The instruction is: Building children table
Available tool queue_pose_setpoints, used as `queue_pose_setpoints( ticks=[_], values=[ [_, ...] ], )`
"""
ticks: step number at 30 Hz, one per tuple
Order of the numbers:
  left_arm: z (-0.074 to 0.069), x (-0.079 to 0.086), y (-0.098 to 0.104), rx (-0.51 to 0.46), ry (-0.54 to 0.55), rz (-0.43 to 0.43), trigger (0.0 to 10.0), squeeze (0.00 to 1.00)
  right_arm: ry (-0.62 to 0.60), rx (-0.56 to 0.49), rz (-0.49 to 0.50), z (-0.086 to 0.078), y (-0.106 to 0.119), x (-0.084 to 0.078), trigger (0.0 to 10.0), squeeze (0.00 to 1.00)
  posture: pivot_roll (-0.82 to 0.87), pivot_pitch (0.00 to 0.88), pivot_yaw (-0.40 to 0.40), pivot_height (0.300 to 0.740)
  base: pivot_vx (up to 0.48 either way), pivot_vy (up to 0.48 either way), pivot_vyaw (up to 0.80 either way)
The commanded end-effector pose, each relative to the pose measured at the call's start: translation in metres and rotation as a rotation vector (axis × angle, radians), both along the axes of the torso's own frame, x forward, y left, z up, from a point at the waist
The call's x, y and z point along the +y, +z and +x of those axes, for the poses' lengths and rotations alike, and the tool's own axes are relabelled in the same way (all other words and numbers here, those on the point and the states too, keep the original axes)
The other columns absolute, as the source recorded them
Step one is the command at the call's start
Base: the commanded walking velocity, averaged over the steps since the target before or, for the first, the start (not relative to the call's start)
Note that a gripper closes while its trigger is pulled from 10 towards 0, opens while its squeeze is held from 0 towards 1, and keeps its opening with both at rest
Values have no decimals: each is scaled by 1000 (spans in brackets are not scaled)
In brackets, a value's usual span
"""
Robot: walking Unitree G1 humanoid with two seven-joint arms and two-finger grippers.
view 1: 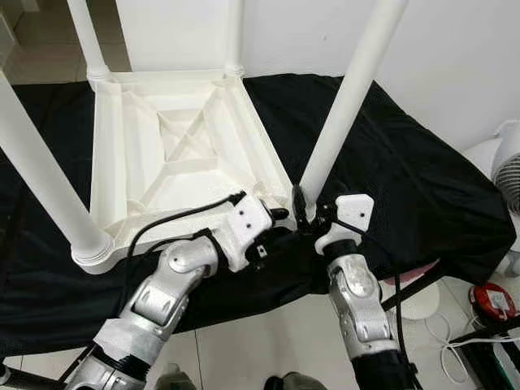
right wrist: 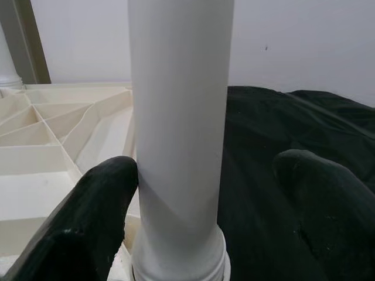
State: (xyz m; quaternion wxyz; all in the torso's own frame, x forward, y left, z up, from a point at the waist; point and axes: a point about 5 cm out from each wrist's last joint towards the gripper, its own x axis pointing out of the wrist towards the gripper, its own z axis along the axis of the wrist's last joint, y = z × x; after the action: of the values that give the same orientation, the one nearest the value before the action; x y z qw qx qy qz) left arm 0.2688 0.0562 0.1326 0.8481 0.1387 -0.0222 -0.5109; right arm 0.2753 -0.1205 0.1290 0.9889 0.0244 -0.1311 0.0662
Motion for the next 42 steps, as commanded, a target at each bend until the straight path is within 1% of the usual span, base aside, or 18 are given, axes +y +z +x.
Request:
queue_pose_setpoints(
  ticks=[1, 4, 6, 7, 11, 16, 18, 19, 20, 22, 23, 27, 30, 31, 32, 35, 37, 42],
  values=[
    [7, 6, -13, 12, 92, 74, 10000, 0, -15, -49, 4, -5, 5, -7, 10000, 0, 68, 0, -72, 740, 0, 0, 0],
    [12, 10, -18, 5, 131, 121, 10000, 0, -5, -37, -31, -13, -1, -15, 10000, 0, 66, 0, -73, 740, 0, 0, 0],
    [13, 11, -19, 5, 135, 128, 10000, 0, 9, -21, -34, -17, -5, -20, 10000, 0, 63, 0, -70, 740, 0, 0, 0],
    [13, 11, -19, 5, 135, 128, 10000, 0, 9, -21, -34, -17, -5, -20, 10000, 0, 63, 0, -70, 740, 0, 0, 0],
    [18, 12, -17, -14, 167, 131, 10000, 0, 44, 9, -81, -26, -14, -27, 10000, 0, 53, 0, -65, 740, 0, 0, 0],
    [22, 12, -14, -27, 184, 117, 10000, 0, 82, 20, -96, -29, -17, -27, 10000, 0, 51, 0, -64, 740, 0, 0, 0],
    [26, 13, -11, -41, 203, 113, 10000, 0, 68, 36, -107, -31, -21, -33, 10000, 0, 47, 0, -63, 740, 0, 0, 0],
    [26, 13, -11, -41, 203, 113, 10000, 0, 68, 36, -107, -31, -21, -33, 10000, 0, 47, 0, -63, 740, 0, 0, 0],
    [29, 15, -13, -50, 218, 137, 10000, 0, 39, 51, -102, -31, -24, -41, 10000, 0, 47, 0, -63, 740, 0, 0, 0],
    [29, 15, -13, -50, 218, 137, 10000, 0, 39, 51, -102, -31, -24, -41, 10000, 0, 47, 0, -63, 740, 0, 0, 0],
    [31, 18, -17, -48, 237, 160, 10000, 0, 10, 56, -99, -31, -24, -46, 10000, 0, 43, 0, -63, 740, 0, 0, 0],
    [35, 27, -24, -22, 283, 200, 10000, 0, -48, 70, -75, -31, -26, -57, 10000, 0, 41, 1, -60, 740, 0, 0, 0],
    [36, 29, -25, -17, 290, 207, 10000, 0, -57, 71, -79, -31, -26, -59, 10000, 0, 40, 3, -57, 740, 0, 0, 0],
    [37, 32, -27, -15, 303, 223, 10000, 0, -64, 73, -84, -31, -27, -60, 10000, 0, 37, 5, -54, 740, 0, 0, 0],
    [40, 40, -32, -10, 339, 259, 10000, 0, -66, 76, -91, -31, -28, -61, 10000, 0, 36, 6, -52, 740, 0, 0, 0],
    [45, 59, -38, -1, 403, 324, 10000, 0, -61, 82, -108, -32, -29, -61, 10000, 0, 33, 8, -48, 740, 0, 0, 0],
    [46, 65, -38, -13, 417, 345, 10000, 0, -58, 80, -120, -32, -29, -61, 10000, 0, 31, 9, -45, 740, 0, 0, 0],
    [46, 75, -36, -5, 449, 343, 10000, 0, -54, 87, -118, -31, -32, -59, 10000, 0, 37, 10, -43, 740, 0, 0, 0]
  ],
)
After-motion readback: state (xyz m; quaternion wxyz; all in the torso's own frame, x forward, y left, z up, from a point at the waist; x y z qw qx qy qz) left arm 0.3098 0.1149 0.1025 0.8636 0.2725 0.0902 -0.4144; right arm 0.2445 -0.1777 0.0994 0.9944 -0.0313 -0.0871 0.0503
